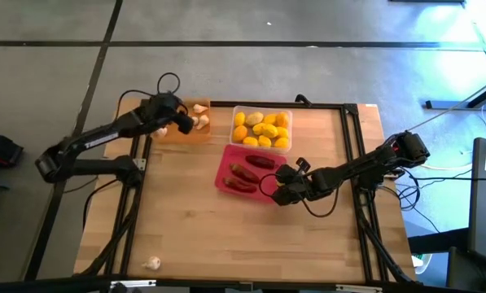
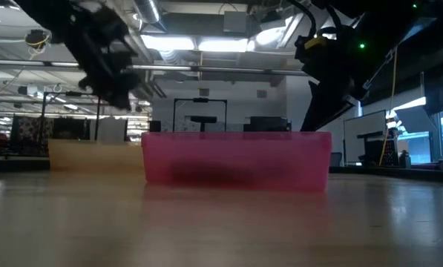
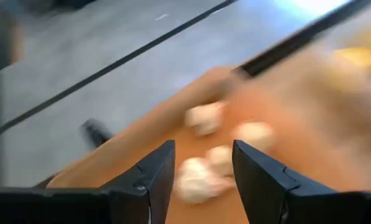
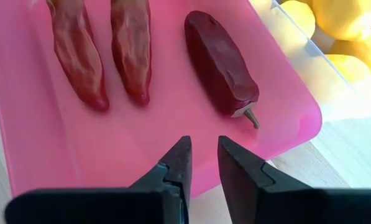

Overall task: Sort produce into baskets
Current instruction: Put the white garlic in the orange bin

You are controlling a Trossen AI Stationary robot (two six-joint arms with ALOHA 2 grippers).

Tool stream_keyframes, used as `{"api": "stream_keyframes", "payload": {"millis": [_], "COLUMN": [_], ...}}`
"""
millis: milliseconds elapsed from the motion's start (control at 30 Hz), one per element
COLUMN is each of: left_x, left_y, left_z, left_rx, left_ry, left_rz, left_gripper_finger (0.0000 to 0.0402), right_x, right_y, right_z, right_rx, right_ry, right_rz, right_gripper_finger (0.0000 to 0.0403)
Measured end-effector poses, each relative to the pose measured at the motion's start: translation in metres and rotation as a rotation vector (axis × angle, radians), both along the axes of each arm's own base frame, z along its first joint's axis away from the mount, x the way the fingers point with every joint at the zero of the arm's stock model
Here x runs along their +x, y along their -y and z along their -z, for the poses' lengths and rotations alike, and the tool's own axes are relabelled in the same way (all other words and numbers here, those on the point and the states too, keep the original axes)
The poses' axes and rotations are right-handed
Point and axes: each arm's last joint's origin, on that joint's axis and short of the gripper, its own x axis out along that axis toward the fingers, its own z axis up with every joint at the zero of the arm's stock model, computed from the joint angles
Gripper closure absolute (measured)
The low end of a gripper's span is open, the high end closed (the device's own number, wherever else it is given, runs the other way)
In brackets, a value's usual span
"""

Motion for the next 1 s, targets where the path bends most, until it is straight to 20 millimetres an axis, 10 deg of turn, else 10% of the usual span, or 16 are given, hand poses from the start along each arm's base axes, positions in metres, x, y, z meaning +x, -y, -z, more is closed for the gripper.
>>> {"api": "stream_keyframes", "payload": {"millis": [300, 1000], "left_x": [0.010, 0.059], "left_y": [0.053, 0.197], "left_z": [-0.041, -0.051], "left_rx": [-0.038, -0.224], "left_ry": [0.242, 0.385], "left_rz": [0.469, 1.214], "left_gripper_finger": [0.0249, 0.0259], "right_x": [0.001, 0.004], "right_y": [0.000, -0.001], "right_z": [0.000, -0.002], "right_rx": [0.002, 0.009], "right_ry": [0.010, 0.036], "right_rz": [-0.002, -0.024], "right_gripper_finger": [0.0329, 0.0329]}}
